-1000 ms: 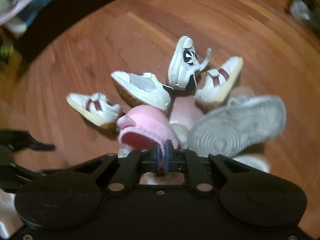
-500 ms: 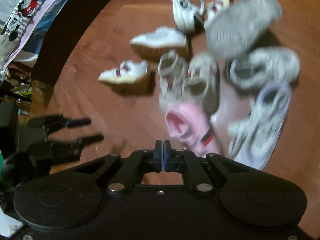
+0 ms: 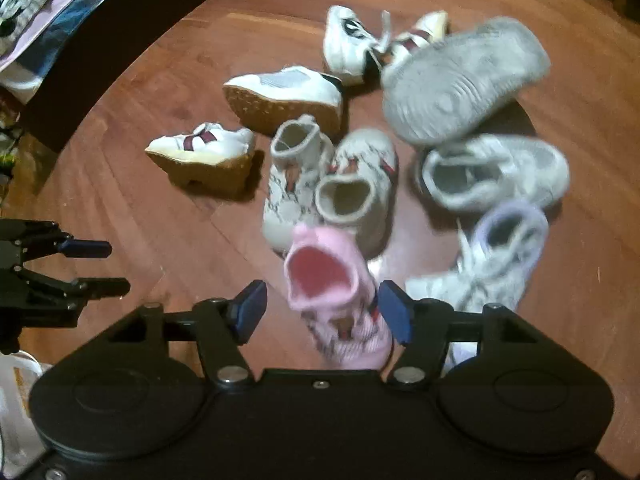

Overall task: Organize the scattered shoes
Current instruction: 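Carry the pink shoe beside the first pink shoe and open the right tool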

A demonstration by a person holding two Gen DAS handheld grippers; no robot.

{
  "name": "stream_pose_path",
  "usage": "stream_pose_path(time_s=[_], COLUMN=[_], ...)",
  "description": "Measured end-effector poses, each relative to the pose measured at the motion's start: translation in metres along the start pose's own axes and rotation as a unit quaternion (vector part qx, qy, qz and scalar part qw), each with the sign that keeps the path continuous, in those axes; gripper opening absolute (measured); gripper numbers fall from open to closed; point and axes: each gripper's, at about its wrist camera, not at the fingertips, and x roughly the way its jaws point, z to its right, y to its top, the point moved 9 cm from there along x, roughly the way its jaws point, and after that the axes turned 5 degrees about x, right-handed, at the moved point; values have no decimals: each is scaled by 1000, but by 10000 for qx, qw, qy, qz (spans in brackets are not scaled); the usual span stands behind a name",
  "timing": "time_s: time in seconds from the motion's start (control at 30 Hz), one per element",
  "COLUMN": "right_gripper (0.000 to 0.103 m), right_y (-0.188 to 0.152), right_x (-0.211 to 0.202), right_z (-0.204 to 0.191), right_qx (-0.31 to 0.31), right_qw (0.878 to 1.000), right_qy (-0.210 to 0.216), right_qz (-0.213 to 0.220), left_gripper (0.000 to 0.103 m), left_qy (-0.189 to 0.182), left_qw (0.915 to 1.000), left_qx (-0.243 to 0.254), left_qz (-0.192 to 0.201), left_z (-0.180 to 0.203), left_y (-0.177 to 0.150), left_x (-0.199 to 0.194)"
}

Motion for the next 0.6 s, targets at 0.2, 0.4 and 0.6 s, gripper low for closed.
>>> stream_pose_path(time_s=[0.2, 0.4, 0.6], right_gripper=[53, 34, 7], right_y=[5, -4, -10], right_x=[33, 67, 67], right_z=[-1, 9, 17], right_qx=[-386, -822, -411], right_qw=[9986, 9938, 9973], right_qy=[-286, -596, -424], right_qz=[-208, -442, -444], left_gripper=[53, 53, 53], left_qy=[-12, 17, 35], left_qw=[10000, 9998, 9998], left_qx=[-26, -36, -11], left_qz=[-74, -170, -192], left_z=[-2, -5, -4], left_y=[-6, -12, -12], left_x=[6, 13, 15])
